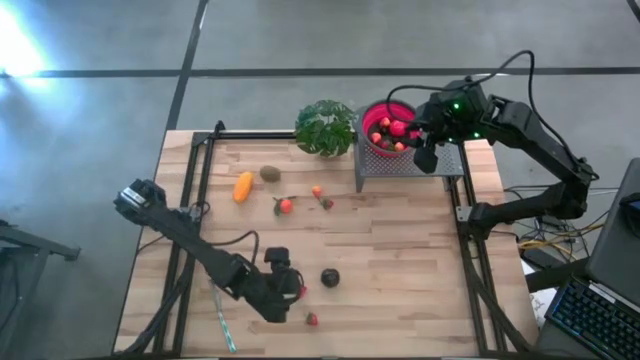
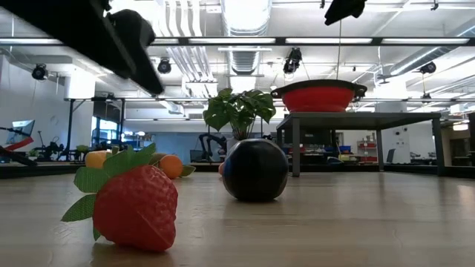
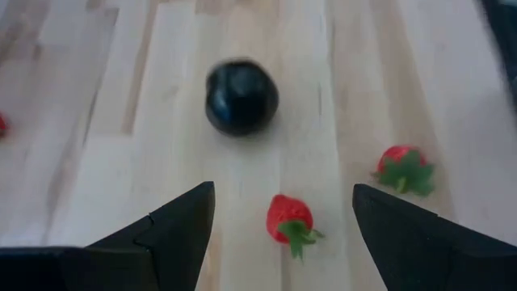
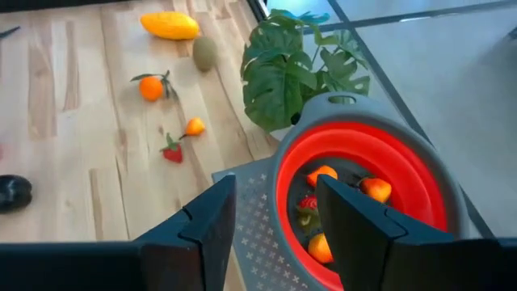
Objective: Pick & Place Fruit
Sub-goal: Put the strawberry into the red strainer bowl on the shelf
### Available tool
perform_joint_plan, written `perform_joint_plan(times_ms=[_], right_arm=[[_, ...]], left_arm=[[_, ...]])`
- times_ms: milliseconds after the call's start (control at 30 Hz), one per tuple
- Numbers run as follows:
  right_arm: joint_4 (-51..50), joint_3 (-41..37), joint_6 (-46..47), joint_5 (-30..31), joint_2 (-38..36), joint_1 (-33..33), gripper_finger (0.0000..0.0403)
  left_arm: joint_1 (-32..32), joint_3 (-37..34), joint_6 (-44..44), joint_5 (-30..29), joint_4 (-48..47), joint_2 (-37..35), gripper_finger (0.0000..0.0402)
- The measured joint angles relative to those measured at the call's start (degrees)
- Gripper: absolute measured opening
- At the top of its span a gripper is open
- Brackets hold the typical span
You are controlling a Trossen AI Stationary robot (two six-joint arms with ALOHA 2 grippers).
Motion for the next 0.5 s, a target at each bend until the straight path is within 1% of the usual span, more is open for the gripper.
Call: perform_joint_plan(times_ms=[167, 500], right_arm=[[-0.01, 0.00, -0.23, 1.47, -0.06, 0.00, 0.0173], [0.17, 0.00, -0.40, 1.45, -0.06, -0.02, 0.0156]], left_arm=[[-0.11, -0.22, -1.73, 0.60, 0.96, 3.29, 0.0298], [-0.13, -0.19, -3.49, 1.52, 4.96, 8.92, 0.0298]])
